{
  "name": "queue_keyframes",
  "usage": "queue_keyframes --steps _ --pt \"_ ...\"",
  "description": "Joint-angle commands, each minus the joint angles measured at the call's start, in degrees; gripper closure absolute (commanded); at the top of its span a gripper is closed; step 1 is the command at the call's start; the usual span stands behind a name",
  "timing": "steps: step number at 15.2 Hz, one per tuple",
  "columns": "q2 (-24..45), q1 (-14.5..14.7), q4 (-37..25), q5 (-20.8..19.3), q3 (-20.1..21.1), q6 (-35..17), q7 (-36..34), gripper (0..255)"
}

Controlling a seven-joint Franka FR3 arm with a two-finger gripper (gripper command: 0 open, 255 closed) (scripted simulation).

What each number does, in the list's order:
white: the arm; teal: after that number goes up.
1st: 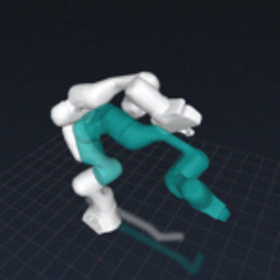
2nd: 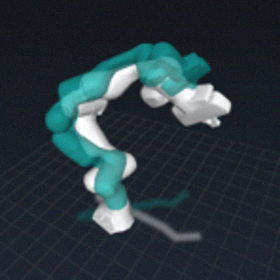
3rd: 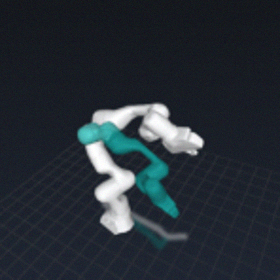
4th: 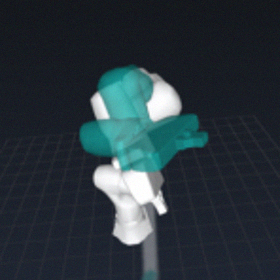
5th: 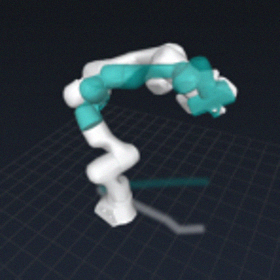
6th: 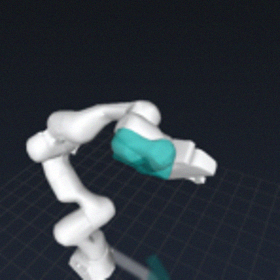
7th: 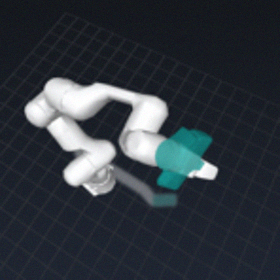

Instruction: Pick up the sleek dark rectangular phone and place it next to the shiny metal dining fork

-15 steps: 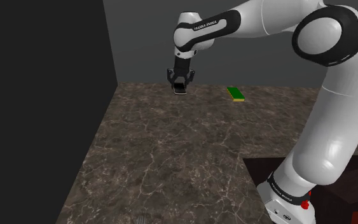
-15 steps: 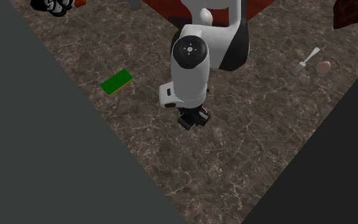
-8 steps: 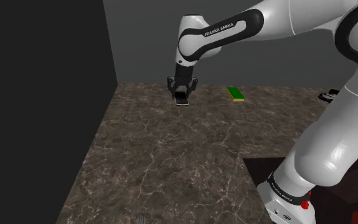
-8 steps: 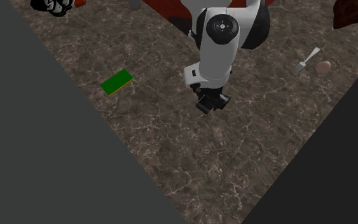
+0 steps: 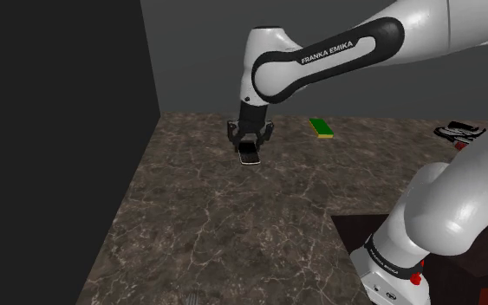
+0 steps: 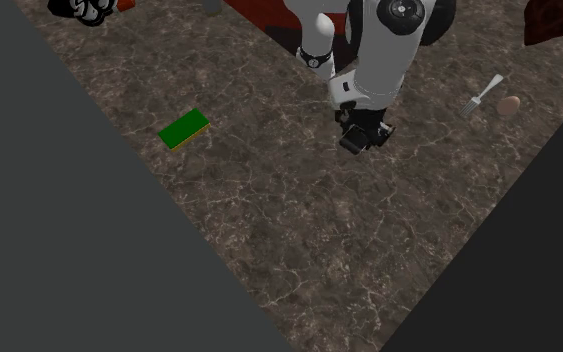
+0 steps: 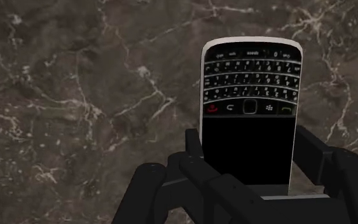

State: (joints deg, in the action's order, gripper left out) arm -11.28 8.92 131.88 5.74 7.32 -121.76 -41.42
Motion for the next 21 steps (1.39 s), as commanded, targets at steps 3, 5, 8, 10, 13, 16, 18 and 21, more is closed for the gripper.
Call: queue_keyframes --steps 3,5,8,10,13,16,18,21 --pt "-5.39 2.36 5.15 1.58 2.78 -0.13 -4.15 255" --pt "-7.75 3.67 7.29 2.55 4.34 -0.13 -6.33 255" --pt "-11.01 5.78 10.02 4.20 6.83 0.02 -9.74 255" --pt "-12.95 7.27 11.51 5.40 8.59 0.20 -12.11 255" --pt "-15.46 9.60 13.22 7.32 11.38 0.52 -15.82 255" --pt "-17.43 11.98 14.31 9.29 14.34 0.86 -19.72 255" --pt "-18.40 13.56 14.68 10.58 16.39 1.07 -22.42 255" --pt "-19.33 15.82 14.71 12.42 19.62 1.31 -26.61 255"
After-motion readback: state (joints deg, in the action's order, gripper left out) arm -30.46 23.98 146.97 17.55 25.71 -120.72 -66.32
